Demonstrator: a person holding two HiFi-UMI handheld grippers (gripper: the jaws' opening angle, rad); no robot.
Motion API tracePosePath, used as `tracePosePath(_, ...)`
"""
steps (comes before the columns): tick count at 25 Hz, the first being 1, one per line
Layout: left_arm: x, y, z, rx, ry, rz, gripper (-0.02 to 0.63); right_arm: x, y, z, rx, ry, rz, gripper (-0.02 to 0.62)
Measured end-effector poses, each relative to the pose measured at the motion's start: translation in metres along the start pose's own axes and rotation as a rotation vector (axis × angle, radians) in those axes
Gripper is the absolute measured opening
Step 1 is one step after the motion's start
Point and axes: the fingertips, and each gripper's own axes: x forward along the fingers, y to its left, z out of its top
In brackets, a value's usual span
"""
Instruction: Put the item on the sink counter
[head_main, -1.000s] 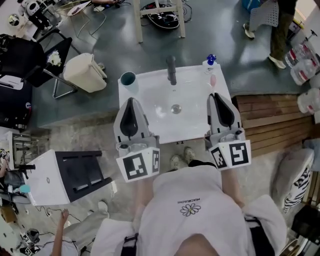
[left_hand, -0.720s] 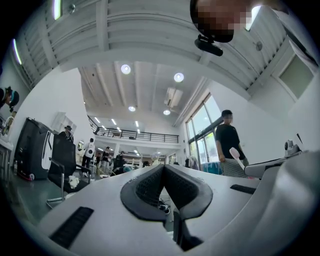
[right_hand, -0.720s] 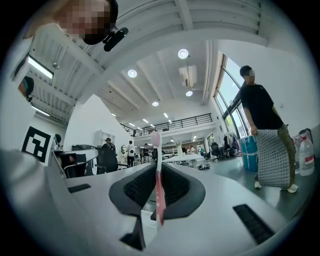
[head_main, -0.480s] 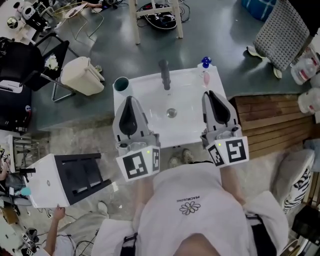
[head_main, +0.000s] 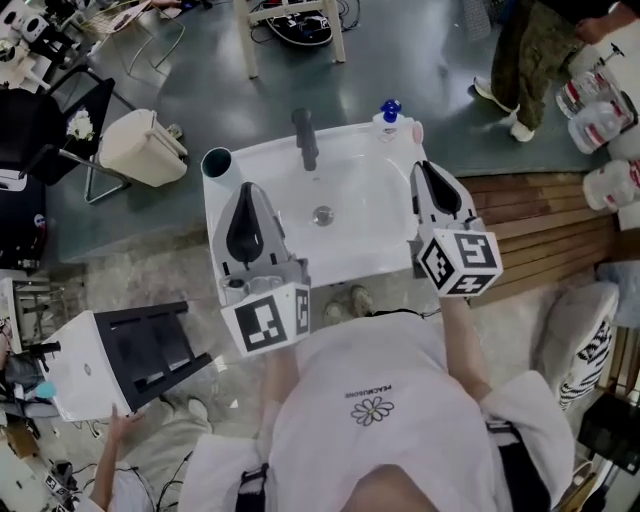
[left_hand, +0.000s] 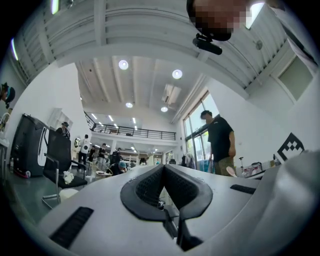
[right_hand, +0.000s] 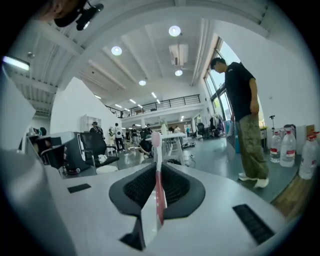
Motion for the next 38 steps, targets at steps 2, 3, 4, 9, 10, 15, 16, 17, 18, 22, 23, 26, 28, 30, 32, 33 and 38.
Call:
tracePosePath(2, 0.000, -0.003, -0.001, 0.008, 0.008, 0.002, 0.015, 0.007, -0.019, -0.021, 0.018, 0.078, -0.030, 0.035)
tracePosePath(3, -0.001, -0.005, -0.001, 0.013, 0.010, 0.004, 0.015, 0.010, -0.028, -0.032, 0.022, 0.118, -0.043, 0.035)
tracePosePath(4, -0.001, -0.006, -0.002, 0.018, 0.013, 0.006, 0.015, 0.013, -0.036, -0.044, 0.026, 0.158, -0.052, 0.035)
tracePosePath(9, -0.003, -0.006, -0.004, 0.032, 0.029, 0.016, 0.015, 0.024, -0.067, -0.100, 0.076, 0.354, -0.066, 0.035)
tracePosePath(10, -0.004, -0.006, -0.004, 0.036, 0.032, 0.018, 0.015, 0.025, -0.073, -0.111, 0.092, 0.383, -0.073, 0.035)
tracePosePath(15, -0.006, -0.004, -0.004, 0.060, 0.041, 0.029, 0.015, 0.026, -0.102, -0.158, 0.153, 0.490, -0.131, 0.035)
tracePosePath(16, -0.006, -0.003, -0.004, 0.063, 0.043, 0.031, 0.015, 0.027, -0.106, -0.166, 0.158, 0.510, -0.142, 0.035)
tracePosePath(17, -0.007, -0.003, -0.004, 0.065, 0.044, 0.033, 0.015, 0.028, -0.110, -0.174, 0.160, 0.529, -0.151, 0.035)
tracePosePath(18, -0.008, -0.003, -0.004, 0.066, 0.045, 0.035, 0.015, 0.028, -0.114, -0.182, 0.161, 0.547, -0.157, 0.035)
tracePosePath(22, -0.010, -0.008, -0.005, 0.071, 0.052, 0.039, 0.015, 0.028, -0.126, -0.204, 0.147, 0.606, -0.169, 0.035)
tracePosePath(23, -0.011, -0.008, -0.006, 0.072, 0.054, 0.038, 0.015, 0.029, -0.127, -0.209, 0.141, 0.617, -0.169, 0.035)
tracePosePath(26, -0.011, -0.008, -0.006, 0.076, 0.057, 0.035, 0.015, 0.033, -0.130, -0.221, 0.116, 0.649, -0.174, 0.035)
tracePosePath(28, -0.010, -0.009, -0.007, 0.078, 0.058, 0.033, 0.015, 0.036, -0.132, -0.228, 0.107, 0.670, -0.179, 0.035)
tracePosePath(30, -0.010, -0.009, -0.007, 0.080, 0.060, 0.033, 0.015, 0.038, -0.134, -0.234, 0.098, 0.691, -0.182, 0.035)
tracePosePath(32, -0.011, -0.008, -0.007, 0.083, 0.063, 0.035, 0.015, 0.039, -0.135, -0.239, 0.082, 0.712, -0.183, 0.035)
tracePosePath(33, -0.011, -0.008, -0.007, 0.084, 0.065, 0.037, 0.015, 0.040, -0.136, -0.241, 0.070, 0.723, -0.185, 0.035)
tracePosePath(38, -0.013, -0.005, -0.007, 0.091, 0.075, 0.047, 0.015, 0.040, -0.139, -0.251, 0.012, 0.778, -0.193, 0.035)
